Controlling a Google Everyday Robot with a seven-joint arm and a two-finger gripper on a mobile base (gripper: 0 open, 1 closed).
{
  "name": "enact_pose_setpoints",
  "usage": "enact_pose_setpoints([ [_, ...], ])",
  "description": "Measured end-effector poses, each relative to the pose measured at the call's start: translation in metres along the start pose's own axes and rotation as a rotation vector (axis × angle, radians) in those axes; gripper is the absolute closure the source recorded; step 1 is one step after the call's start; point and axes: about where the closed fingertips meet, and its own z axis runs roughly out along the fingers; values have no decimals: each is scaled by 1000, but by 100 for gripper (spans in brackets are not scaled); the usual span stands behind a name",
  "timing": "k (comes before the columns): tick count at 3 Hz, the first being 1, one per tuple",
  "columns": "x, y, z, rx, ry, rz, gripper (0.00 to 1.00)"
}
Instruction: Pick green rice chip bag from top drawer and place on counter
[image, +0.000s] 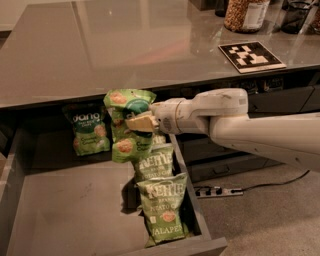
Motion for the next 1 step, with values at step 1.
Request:
enact_pose_setpoints([
  [1,-2,1,0,-1,-4,-31,100],
])
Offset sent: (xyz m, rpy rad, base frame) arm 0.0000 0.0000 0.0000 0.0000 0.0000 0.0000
